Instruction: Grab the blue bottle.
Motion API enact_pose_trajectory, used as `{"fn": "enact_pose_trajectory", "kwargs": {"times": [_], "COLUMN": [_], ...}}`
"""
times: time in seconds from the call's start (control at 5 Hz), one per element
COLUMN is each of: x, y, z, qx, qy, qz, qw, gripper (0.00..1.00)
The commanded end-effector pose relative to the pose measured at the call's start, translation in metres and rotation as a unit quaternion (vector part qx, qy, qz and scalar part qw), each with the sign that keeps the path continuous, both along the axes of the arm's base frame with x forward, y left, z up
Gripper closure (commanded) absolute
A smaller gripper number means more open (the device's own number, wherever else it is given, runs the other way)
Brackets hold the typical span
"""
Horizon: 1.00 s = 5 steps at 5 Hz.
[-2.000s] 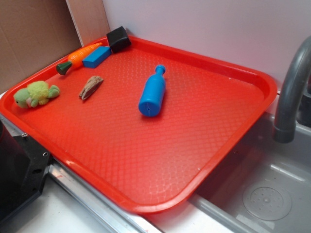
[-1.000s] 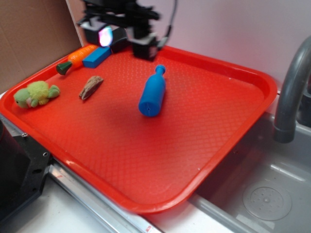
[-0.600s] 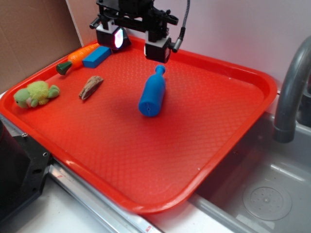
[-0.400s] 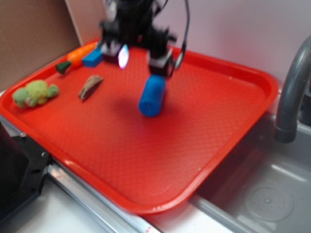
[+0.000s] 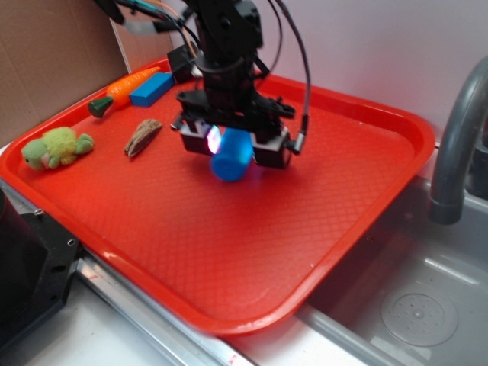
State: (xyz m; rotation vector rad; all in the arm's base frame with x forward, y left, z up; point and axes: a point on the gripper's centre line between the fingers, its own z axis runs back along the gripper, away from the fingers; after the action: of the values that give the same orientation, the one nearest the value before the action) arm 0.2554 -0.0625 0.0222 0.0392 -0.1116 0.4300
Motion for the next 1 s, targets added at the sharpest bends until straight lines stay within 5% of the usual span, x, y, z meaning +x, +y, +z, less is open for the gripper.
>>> {"fn": "enact_pose_trajectory", "kwargs": {"times": [0.0,0.2,0.4,0.6,0.8], "x": [0.008,0.002,-0.019,-0.056,-0.07], "y": [0.018,0.024,0.032,0.041,0.051], "z": [-0.003,0.017,0.066,0.116,0.167], "qx": [-0.02,-0.015,-0.012,-0.016,-0.047], "qy": [-0.003,-0.026,-0.081,-0.078,-0.05], "qz": [-0.035,-0.058,-0.115,-0.135,-0.119], "qw": [0.999,0.998,0.99,0.988,0.99], "gripper": [0.0,1.0,1.0,1.0,1.0]}}
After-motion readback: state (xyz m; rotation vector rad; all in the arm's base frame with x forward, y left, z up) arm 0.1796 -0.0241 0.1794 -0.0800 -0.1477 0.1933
